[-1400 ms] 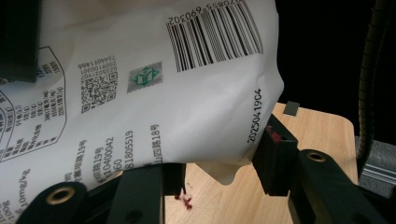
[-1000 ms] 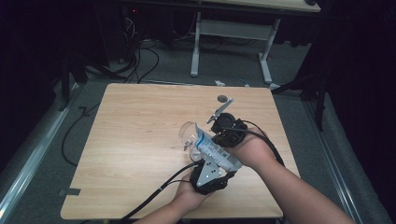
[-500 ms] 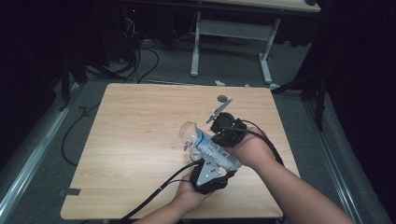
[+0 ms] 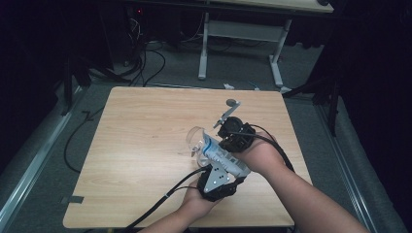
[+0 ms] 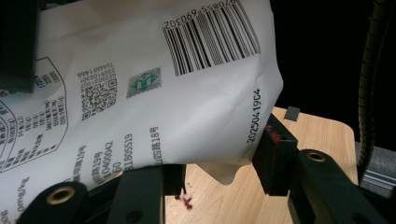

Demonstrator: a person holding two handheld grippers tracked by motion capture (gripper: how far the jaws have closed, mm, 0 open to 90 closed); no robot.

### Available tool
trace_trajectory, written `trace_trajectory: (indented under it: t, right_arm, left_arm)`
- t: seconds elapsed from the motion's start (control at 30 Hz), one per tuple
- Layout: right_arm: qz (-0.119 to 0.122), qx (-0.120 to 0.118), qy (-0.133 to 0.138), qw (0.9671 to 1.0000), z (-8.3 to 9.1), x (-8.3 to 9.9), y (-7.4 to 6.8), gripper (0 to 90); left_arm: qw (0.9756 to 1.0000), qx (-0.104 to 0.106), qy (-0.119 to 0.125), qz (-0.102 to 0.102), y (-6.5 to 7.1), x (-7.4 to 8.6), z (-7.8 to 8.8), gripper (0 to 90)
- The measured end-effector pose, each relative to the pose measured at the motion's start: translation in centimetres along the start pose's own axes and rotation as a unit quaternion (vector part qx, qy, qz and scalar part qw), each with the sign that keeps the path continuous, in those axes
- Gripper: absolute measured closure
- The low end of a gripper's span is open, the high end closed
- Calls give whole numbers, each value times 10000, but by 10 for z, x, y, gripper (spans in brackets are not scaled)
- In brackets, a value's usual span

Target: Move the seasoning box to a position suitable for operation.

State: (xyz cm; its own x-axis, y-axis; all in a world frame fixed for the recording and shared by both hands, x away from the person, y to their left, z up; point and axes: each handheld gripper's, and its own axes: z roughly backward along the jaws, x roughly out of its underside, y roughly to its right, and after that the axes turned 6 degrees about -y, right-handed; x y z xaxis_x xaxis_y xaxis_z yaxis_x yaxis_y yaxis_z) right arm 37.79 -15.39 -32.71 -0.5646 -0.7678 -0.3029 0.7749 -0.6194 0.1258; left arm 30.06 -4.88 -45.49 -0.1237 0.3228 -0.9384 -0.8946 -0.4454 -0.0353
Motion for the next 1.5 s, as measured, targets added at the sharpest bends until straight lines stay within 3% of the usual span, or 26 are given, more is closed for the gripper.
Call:
trace_trajectory:
  t: [1.5]
  right_arm:
    - [-21, -110, -31, 9999, -6, 5, -1, 900]
  left_arm:
    - [10000, 80, -24, -38, 5, 5, 1, 598]
